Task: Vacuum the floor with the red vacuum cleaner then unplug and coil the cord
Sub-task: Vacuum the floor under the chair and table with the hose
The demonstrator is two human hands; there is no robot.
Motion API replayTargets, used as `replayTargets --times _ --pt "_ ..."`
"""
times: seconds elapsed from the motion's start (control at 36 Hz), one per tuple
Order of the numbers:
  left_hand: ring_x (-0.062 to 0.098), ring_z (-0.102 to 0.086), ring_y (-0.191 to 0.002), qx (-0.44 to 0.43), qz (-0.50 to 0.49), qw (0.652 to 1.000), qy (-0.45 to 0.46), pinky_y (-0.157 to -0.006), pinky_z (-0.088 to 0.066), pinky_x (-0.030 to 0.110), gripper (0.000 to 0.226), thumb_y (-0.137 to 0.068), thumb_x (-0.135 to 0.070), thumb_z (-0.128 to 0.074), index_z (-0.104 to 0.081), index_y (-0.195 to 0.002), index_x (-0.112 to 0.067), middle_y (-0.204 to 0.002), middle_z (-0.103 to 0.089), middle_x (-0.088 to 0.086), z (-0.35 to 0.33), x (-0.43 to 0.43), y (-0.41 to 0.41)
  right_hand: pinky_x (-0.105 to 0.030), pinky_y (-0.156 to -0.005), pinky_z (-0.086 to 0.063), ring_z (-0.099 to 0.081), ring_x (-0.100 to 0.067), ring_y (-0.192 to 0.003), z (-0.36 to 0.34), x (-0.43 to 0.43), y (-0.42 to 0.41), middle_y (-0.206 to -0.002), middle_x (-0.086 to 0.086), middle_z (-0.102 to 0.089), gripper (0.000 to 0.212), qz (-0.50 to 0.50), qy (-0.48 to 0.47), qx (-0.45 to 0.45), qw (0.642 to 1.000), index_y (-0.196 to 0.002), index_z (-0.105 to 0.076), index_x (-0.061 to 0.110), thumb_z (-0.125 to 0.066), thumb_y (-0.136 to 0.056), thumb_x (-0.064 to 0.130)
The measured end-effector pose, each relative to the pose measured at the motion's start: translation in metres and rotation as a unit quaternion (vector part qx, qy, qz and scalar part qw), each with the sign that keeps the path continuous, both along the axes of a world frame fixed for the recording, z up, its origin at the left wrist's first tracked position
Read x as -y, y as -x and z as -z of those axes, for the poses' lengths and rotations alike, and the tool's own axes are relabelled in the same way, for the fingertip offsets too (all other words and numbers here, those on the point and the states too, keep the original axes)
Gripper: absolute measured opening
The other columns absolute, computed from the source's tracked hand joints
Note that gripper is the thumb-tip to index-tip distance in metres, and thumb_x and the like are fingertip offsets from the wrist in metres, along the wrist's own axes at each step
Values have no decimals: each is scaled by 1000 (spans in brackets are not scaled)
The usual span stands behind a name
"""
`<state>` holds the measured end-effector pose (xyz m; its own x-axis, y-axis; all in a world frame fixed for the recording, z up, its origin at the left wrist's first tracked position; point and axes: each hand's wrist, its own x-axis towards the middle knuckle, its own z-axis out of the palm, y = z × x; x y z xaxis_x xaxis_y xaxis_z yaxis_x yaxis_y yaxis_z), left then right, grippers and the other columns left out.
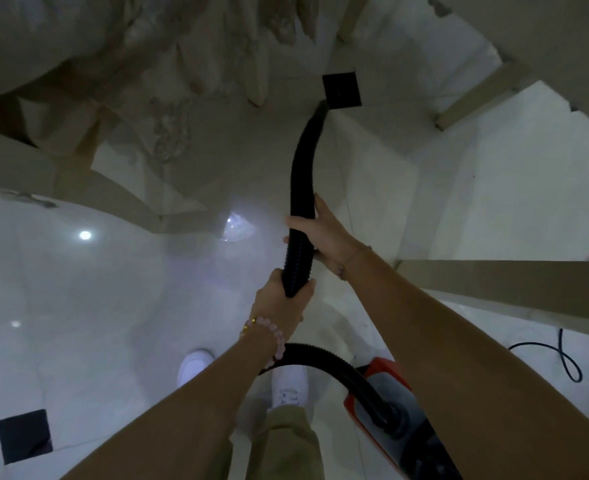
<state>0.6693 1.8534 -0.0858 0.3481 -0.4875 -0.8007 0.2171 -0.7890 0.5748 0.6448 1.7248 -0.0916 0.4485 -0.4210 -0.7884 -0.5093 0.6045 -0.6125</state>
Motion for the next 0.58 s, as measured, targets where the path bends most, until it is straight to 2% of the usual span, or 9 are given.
replayTargets --times 0.06,0.11,0.17,0.25,0.36,0.47,0.58 --pt "12 -54 -54 0 -13 1000 9 -44 -45 13 28 -89 -34 -57 -53 -102 -10 -79 -60 4 3 14 -4 -32 -67 -57 -61 -29 -89 6 -1 -3 -123 -13 -49 52 33 2 14 999 -127 -32 31 -59 -90 7" --pt "12 -54 -55 3 -19 1000 18 -42 -44 13 29 -89 -34 -55 -53 -101 -8 -81 -60 6 7 25 -7 -36 -64 -57 -61 -29 -76 12 1 -7 -115 -16 -49 54 62 7 19 998 -131 -32 29 -58 -89 7" --pt "13 -55 -55 4 -26 999 24 -44 -43 17 29 -89 -34 -55 -53 -101 -8 -83 -61 7 11 36 -10 -34 -58 -55 -57 -24 -66 17 8 -11 -104 -15 -49 57 81 9 26 996 -135 -31 30 -56 -90 7" --pt "14 -57 -56 9 -30 998 45 -40 -42 12 31 -89 -35 -55 -53 -103 -7 -85 -62 7 16 49 -13 -33 -58 -52 -53 -21 -61 19 26 -19 -96 -13 -49 62 52 17 34 998 -140 -28 33 -54 -91 6" --pt "13 -55 -56 -8 -38 997 66 -40 -42 10 32 -88 -36 -57 -53 -102 -8 -83 -60 5 19 69 -23 -33 -60 -51 -51 -19 -62 18 48 -32 -88 -9 -48 60 -10 77 16 997 -143 -28 24 -51 -92 3" --pt "15 -54 -60 -22 -24 995 91 -54 -46 22 27 -87 -32 -60 -46 -99 -12 -79 -56 2 18 81 -33 -33 -65 -51 -50 -19 -65 14 64 -42 -90 -8 -50 61 -52 95 11 994 -143 -28 25 -50 -92 1" --pt "21 -58 -81 -3 26 994 102 -68 -48 30 37 -83 -25 -66 -43 -109 -12 -93 -57 6 20 79 -41 -33 -65 -51 -51 -18 -65 16 67 -49 -89 -5 -52 64 -75 112 7 991 -147 -24 24 -50 -93 2"
